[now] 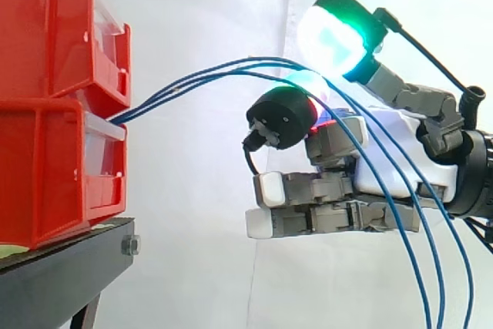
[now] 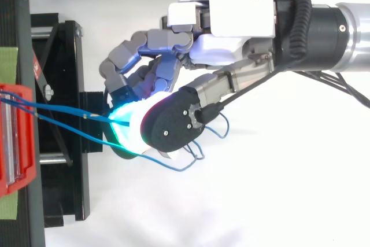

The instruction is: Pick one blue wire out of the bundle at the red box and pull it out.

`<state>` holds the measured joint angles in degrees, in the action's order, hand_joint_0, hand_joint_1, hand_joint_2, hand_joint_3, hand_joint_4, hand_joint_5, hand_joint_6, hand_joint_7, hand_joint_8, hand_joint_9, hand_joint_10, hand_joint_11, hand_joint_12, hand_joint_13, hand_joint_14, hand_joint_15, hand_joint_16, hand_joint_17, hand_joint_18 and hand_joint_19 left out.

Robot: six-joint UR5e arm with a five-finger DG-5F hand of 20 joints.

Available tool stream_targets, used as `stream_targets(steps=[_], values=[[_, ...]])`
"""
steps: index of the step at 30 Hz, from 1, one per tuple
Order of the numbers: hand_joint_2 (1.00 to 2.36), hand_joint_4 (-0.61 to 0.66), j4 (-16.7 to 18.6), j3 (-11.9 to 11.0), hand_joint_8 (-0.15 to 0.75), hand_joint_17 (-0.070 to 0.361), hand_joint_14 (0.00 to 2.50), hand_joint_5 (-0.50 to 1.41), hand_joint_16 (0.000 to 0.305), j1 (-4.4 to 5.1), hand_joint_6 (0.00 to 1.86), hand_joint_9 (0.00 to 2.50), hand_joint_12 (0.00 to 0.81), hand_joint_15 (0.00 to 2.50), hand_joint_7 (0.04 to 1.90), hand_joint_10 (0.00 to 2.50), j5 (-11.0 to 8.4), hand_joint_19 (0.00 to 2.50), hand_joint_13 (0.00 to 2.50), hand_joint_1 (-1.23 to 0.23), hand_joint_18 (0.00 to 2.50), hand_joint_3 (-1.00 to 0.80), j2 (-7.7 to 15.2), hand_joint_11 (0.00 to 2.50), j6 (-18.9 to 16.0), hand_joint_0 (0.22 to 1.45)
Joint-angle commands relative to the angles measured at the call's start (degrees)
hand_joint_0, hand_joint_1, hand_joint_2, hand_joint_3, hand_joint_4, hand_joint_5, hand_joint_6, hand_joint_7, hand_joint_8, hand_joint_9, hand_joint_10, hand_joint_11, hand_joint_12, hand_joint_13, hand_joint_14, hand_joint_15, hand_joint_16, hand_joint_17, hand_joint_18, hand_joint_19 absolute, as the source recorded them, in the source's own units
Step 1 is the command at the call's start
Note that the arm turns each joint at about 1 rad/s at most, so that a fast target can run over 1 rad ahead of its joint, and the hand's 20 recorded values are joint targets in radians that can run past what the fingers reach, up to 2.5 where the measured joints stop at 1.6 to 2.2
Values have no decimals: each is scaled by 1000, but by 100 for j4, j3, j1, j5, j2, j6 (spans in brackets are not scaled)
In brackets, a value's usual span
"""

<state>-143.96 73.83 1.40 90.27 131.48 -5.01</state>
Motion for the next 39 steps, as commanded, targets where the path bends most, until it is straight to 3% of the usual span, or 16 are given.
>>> stream_targets(steps=[1, 11, 23, 31, 36, 39], values=[[1011, 158, 0, 0, 239, 129, 21, -91, 57, 0, 819, 1203, 368, 529, 1361, 29, 0, 489, 658, -633, 362, -371, 0, 882, 0, 579], [1017, 174, 0, 0, 234, 127, 23, -98, 57, 0, 840, 1194, 368, 530, 1371, 30, 0, 459, 664, -835, 382, -253, 0, 909, 0, 582], [1001, 202, 9, 0, 216, 128, 22, -109, 57, 0, 837, 1131, 362, 508, 1355, 29, 0, 414, 623, -925, 366, -485, 0, 892, 0, 615], [1000, 198, 9, 0, 263, 145, 20, -103, 65, 0, 830, 1180, 398, 513, 1321, 27, 0, 451, 655, -667, 402, -500, 0, 868, 0, 467], [1000, 170, 9, 0, 233, 141, 22, -81, 63, 0, 780, 1203, 392, 522, 1288, 28, 0, 488, 655, -431, 375, -500, 0, 841, 0, 493], [1001, 147, 9, 0, 218, 133, 23, -73, 59, 0, 751, 1205, 375, 528, 1327, 28, 0, 502, 647, -393, 344, -480, 0, 852, 0, 546]])
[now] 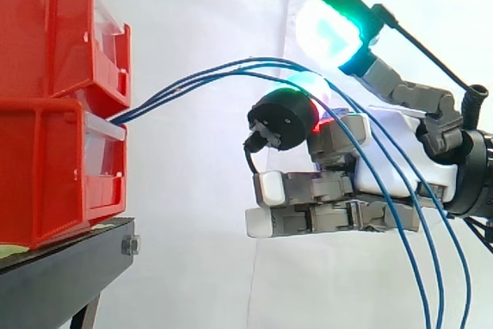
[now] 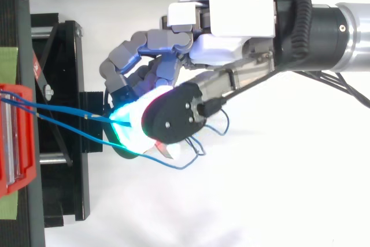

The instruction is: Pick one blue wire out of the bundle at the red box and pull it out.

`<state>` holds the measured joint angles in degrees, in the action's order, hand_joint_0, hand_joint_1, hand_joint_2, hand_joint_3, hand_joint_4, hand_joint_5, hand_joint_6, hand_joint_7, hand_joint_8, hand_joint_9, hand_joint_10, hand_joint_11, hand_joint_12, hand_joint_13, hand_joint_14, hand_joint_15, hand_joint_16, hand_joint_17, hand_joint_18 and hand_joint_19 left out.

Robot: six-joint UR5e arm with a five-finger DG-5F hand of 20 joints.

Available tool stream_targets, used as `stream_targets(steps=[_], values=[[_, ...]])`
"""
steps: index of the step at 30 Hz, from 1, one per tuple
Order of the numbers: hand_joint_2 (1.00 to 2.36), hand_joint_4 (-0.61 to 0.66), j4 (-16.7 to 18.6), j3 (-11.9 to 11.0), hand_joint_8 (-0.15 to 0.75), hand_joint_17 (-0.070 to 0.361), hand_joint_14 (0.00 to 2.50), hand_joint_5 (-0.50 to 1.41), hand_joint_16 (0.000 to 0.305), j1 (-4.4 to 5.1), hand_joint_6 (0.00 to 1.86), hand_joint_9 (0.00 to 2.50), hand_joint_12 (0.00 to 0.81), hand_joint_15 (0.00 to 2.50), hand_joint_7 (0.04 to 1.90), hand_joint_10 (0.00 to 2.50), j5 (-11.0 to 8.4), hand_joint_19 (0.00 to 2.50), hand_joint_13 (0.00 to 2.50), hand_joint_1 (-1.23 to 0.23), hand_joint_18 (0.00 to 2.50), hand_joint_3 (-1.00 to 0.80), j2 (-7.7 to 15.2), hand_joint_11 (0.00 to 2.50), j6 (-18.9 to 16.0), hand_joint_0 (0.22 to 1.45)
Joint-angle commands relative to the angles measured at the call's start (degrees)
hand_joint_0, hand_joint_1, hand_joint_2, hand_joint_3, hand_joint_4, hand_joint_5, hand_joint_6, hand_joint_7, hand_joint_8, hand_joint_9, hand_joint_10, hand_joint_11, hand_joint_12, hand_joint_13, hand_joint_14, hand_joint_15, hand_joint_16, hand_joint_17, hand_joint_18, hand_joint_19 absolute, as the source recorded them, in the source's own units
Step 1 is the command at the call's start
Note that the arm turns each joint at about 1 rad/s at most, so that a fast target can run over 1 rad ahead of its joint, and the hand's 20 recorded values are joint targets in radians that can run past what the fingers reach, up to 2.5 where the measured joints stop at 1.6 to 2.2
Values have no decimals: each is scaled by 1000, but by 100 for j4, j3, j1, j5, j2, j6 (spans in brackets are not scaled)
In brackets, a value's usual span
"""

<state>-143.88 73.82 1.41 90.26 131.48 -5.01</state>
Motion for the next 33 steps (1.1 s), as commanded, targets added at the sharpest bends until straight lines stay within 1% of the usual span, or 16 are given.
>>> stream_targets(steps=[1, 3, 4, 8, 9, 12, 14, 19, 24, 33], values=[[1005, 147, 0, 1, 221, 130, 22, -70, 58, 0, 743, 1232, 371, 531, 1352, 29, 0, 506, 652, -392, 340, -438, 0, 854, 0, 567], [1011, 178, 0, 1, 224, 129, 23, -73, 57, 0, 747, 1248, 371, 540, 1403, 30, 0, 507, 676, -459, 362, -374, 0, 883, 0, 584], [1013, 184, 0, 1, 231, 128, 21, -80, 57, 0, 770, 1255, 369, 543, 1375, 31, 0, 508, 692, -506, 374, -341, 0, 886, -9, 587], [1016, 185, 0, 1, 235, 127, 23, -84, 57, 0, 791, 1276, 370, 544, 1349, 30, 0, 503, 706, -589, 403, -259, 0, 901, -9, 574], [1017, 184, 0, 1, 241, 128, 23, -83, 57, 0, 792, 1277, 369, 544, 1347, 31, 0, 500, 707, -624, 407, -246, 0, 909, -9, 570], [1016, 198, 0, 1, 244, 128, 23, -84, 57, 0, 793, 1274, 367, 544, 1351, 28, 0, 489, 706, -669, 409, -244, -9, 916, 0, 564], [1015, 220, 9, 1, 240, 129, 23, -92, 57, 0, 802, 1256, 368, 544, 1366, 31, 0, 492, 705, -739, 413, -269, 0, 922, 0, 561], [1012, 226, 9, 1, 242, 130, 23, -98, 58, 0, 810, 1244, 371, 544, 1360, 30, 0, 486, 700, -748, 416, -338, 0, 923, 0, 549], [1001, 215, 26, 1, 245, 135, 23, -102, 60, 0, 814, 1239, 379, 544, 1331, 29, 0, 482, 696, -755, 414, -486, 0, 917, 0, 525], [1001, 206, 26, 1, 243, 131, 21, -104, 58, 0, 818, 1227, 370, 536, 1327, 31, 0, 473, 687, -808, 406, -493, 0, 935, 0, 551]])
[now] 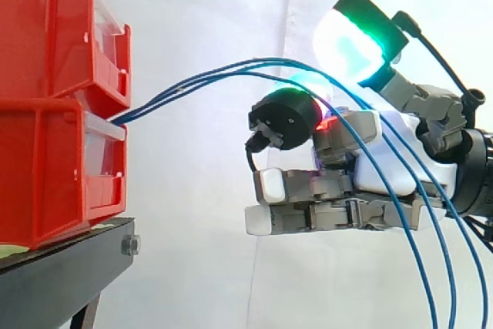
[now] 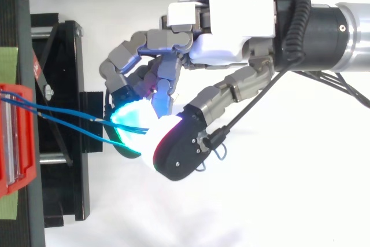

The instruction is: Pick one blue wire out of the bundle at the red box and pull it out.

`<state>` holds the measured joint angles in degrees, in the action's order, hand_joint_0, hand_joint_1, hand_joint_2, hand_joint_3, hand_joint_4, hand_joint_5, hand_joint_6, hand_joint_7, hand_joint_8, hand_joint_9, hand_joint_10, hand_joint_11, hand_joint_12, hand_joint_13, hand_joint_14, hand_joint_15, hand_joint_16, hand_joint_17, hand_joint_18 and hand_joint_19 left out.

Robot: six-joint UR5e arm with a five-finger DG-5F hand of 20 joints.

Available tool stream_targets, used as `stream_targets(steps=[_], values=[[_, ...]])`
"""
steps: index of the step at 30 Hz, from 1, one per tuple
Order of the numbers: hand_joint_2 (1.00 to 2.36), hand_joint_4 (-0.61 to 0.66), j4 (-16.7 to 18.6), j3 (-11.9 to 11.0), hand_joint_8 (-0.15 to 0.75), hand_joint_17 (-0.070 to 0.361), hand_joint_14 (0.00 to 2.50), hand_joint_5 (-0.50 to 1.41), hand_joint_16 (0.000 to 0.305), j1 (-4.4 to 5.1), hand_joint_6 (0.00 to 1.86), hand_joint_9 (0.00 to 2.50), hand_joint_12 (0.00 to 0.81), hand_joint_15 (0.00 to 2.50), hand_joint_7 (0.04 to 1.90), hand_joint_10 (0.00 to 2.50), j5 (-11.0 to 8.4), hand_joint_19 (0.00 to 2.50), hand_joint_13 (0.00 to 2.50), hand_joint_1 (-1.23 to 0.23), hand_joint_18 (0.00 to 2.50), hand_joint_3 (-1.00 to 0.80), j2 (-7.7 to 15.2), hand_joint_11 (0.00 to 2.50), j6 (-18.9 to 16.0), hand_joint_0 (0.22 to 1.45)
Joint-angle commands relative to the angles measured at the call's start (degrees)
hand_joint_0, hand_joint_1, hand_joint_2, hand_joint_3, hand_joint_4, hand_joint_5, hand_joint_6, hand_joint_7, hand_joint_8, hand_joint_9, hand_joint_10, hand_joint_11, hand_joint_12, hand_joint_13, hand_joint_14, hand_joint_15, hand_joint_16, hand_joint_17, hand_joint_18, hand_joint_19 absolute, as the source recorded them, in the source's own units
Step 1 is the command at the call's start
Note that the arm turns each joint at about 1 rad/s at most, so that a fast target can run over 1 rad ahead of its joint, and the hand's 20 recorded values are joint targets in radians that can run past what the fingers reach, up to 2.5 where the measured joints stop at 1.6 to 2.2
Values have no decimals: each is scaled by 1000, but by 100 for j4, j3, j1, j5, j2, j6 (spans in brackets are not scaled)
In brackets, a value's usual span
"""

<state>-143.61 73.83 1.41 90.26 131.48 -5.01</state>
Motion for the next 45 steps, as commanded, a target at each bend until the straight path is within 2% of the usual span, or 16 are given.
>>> stream_targets(steps=[1, 5, 11, 12, 14, 17, 26, 29, 40, 45], values=[[1000, 206, 0, 0, 239, 131, 21, -104, 58, 0, 818, 1228, 370, 538, 1327, 30, 0, 472, 687, -808, 404, -492, 0, 928, 0, 553], [1003, 204, 0, 0, 238, 129, 23, -104, 57, 0, 819, 1225, 365, 534, 1328, 31, 0, 463, 682, -821, 400, -466, 0, 926, 0, 572], [1015, 167, 0, 0, 242, 127, 23, -109, 56, 0, 831, 1210, 364, 528, 1409, 30, 0, 460, 677, -854, 398, -294, 0, 937, 0, 596], [1017, 164, 0, 0, 239, 127, 23, -110, 56, 0, 834, 1209, 364, 529, 1402, 31, 0, 464, 677, -847, 397, -287, 0, 936, 0, 594], [1016, 157, 0, 0, 234, 130, 21, -113, 58, 0, 843, 1210, 368, 532, 1312, 30, 0, 480, 672, -745, 390, -268, 0, 890, 0, 563], [1016, 156, 0, 0, 230, 131, 22, -93, 58, 0, 787, 1206, 368, 519, 1302, 29, 0, 492, 662, -677, 382, -268, 0, 834, 0, 560], [1018, 174, 9, 0, 232, 136, 20, -62, 61, 0, 695, 1223, 381, 513, 1304, 29, 0, 484, 676, -632, 394, -188, 0, 828, 0, 573], [1018, 180, 9, 0, 235, 138, 22, -51, 61, 0, 650, 1222, 386, 511, 1369, 30, 0, 472, 679, -634, 400, -154, 0, 831, 9, 579], [1020, 248, 9, 0, 239, 134, 21, -55, 59, 0, 605, 1187, 380, 520, 1457, 30, 0, 461, 654, -697, 384, -155, 0, 859, 0, 579], [1019, 247, 18, 0, 226, 129, 22, -55, 57, 0, 652, 1214, 367, 515, 1436, 30, 0, 477, 647, -640, 368, -219, 0, 858, 0, 577]])
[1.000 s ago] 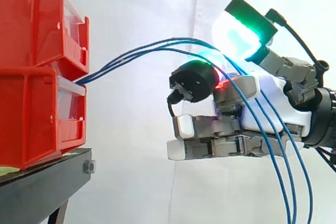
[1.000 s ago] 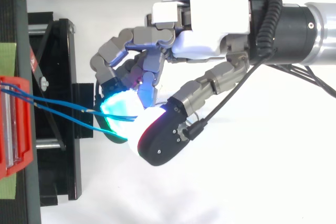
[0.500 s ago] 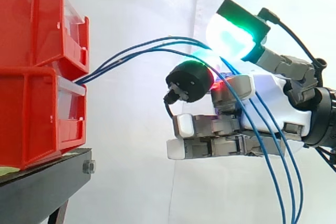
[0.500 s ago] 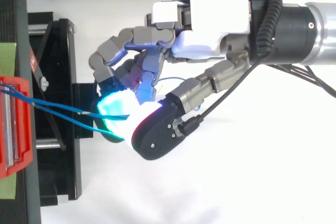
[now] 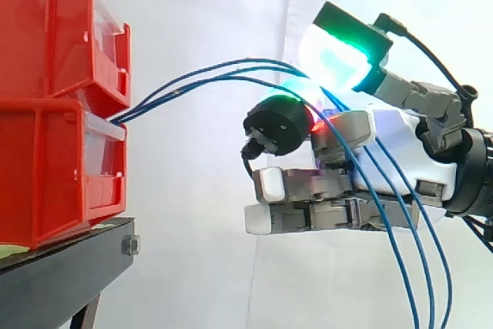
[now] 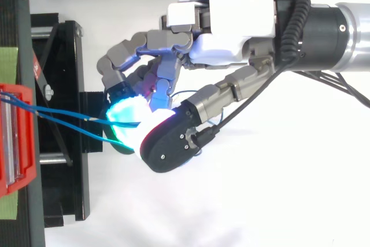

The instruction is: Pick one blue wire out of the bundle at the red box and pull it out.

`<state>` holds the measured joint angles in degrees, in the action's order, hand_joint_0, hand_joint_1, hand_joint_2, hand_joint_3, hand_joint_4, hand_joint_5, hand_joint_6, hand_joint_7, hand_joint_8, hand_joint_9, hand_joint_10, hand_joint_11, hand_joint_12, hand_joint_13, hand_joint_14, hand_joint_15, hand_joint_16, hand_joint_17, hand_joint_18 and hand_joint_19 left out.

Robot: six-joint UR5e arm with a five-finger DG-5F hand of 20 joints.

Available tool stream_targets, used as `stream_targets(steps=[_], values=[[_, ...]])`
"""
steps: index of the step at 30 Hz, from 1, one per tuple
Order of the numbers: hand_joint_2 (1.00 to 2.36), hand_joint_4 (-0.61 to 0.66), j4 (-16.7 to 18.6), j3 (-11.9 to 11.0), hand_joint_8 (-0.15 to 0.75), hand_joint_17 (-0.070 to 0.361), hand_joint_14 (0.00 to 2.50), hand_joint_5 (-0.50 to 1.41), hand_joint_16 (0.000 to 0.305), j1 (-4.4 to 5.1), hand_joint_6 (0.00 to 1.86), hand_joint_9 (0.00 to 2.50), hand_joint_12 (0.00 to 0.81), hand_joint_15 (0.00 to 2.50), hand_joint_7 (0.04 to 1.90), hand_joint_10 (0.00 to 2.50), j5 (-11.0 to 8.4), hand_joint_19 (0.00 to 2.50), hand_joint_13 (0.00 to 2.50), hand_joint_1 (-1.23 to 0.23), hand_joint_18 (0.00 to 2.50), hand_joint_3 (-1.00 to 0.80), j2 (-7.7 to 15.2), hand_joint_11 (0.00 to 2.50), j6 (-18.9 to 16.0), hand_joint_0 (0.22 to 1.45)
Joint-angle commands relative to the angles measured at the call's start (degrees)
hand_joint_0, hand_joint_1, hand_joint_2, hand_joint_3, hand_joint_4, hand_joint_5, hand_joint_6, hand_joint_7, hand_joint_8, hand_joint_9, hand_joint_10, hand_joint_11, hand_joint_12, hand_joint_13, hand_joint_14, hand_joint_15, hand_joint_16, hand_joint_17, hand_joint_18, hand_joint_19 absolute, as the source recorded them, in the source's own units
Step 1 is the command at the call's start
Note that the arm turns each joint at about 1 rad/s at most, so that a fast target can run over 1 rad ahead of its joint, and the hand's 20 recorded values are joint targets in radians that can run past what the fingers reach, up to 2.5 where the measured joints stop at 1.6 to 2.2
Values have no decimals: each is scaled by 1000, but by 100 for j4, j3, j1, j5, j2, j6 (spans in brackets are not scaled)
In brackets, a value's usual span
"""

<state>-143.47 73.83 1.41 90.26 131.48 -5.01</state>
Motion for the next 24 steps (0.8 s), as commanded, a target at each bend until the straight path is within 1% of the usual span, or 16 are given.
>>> stream_targets(steps=[1, 7, 10, 11, 12, 13, 15, 16, 17, 22, 23, 24], values=[[1020, 249, 4, 0, 228, 129, 21, -53, 57, 0, 649, 1221, 366, 515, 1450, 28, 0, 478, 648, -629, 368, -225, -9, 864, 0, 578], [1019, 231, 4, 0, 225, 128, 22, -48, 57, 0, 658, 1234, 366, 516, 1456, 28, 0, 477, 656, -607, 373, -239, 0, 863, 0, 583], [1018, 205, 4, 0, 231, 128, 22, -55, 57, 0, 680, 1226, 368, 516, 1438, 31, 0, 468, 656, -636, 378, -230, 0, 865, 0, 575], [1018, 213, 4, 0, 233, 129, 21, -67, 57, 0, 713, 1211, 373, 523, 1367, 31, 0, 466, 657, -686, 381, -233, 0, 877, 9, 566], [1017, 221, 4, 0, 238, 129, 21, -74, 57, 0, 725, 1202, 374, 519, 1355, 30, 0, 456, 655, -737, 382, -240, 0, 896, 0, 564], [1017, 225, 4, 0, 235, 129, 21, -75, 58, 0, 727, 1200, 373, 518, 1353, 30, 0, 457, 652, -743, 383, -241, 0, 897, 0, 564], [1016, 244, 4, 0, 239, 131, 21, -88, 58, 0, 749, 1173, 377, 517, 1344, 31, 0, 437, 646, -821, 383, -264, 0, 908, 0, 564], [1016, 246, 4, 0, 237, 131, 21, -90, 58, 0, 752, 1169, 376, 517, 1340, 31, 0, 436, 643, -826, 380, -272, 0, 897, 0, 565], [1015, 249, 4, 0, 239, 131, 21, -92, 58, 0, 757, 1153, 375, 519, 1323, 31, 0, 438, 637, -854, 379, -293, 0, 894, 0, 567], [1007, 264, 4, 0, 233, 130, 23, -95, 58, 0, 762, 1146, 368, 518, 1325, 30, 0, 432, 624, -868, 375, -424, 0, 891, 0, 593], [1005, 264, 4, 0, 231, 130, 22, -93, 58, 0, 764, 1153, 370, 513, 1313, 30, 0, 433, 626, -867, 376, -441, 0, 898, 0, 586], [1001, 257, 4, 0, 232, 132, 22, -88, 58, 0, 759, 1171, 370, 512, 1317, 31, 0, 447, 630, -823, 377, -496, 0, 901, 0, 565]])
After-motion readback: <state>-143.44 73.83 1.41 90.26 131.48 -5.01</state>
